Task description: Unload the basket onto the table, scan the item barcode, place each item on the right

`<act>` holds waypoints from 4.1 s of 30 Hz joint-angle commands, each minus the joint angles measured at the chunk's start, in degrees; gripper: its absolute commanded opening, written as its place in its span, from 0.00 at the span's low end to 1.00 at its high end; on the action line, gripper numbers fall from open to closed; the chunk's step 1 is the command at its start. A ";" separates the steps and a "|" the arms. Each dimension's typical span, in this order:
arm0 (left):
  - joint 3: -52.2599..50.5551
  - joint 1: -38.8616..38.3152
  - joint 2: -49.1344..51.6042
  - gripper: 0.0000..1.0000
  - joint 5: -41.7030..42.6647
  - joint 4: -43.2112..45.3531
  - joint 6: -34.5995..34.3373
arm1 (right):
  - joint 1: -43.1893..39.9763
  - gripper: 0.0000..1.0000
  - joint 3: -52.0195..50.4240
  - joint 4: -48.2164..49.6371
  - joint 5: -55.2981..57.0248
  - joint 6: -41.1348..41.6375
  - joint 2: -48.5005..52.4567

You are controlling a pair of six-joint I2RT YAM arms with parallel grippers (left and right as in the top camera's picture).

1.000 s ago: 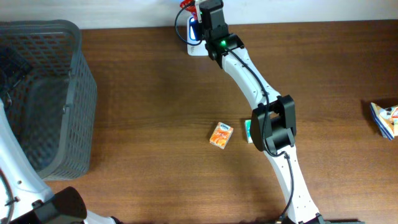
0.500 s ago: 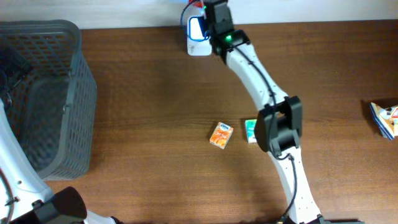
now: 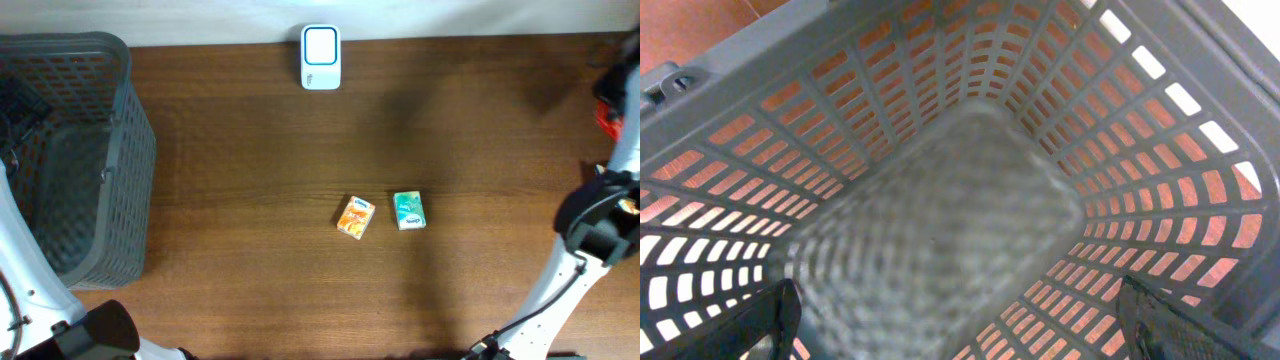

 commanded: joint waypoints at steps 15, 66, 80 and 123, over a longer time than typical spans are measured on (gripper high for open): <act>0.24 0.37 0.13 0.99 -0.20 -0.02 -0.55 | -5.64 0.99 -10.78 -1.18 -24.61 1.27 -13.25; 0.24 0.37 0.13 0.99 -0.20 -0.02 -0.55 | 51.93 0.04 -44.50 4.85 -18.51 -8.26 -15.69; 0.24 0.37 0.13 0.99 -0.20 -0.02 -0.55 | 20.96 0.04 -60.67 20.09 -72.70 -25.73 -15.67; 0.24 0.37 0.13 0.99 -0.20 -0.02 -0.55 | 27.30 0.04 -44.61 26.38 -67.76 -10.19 -15.76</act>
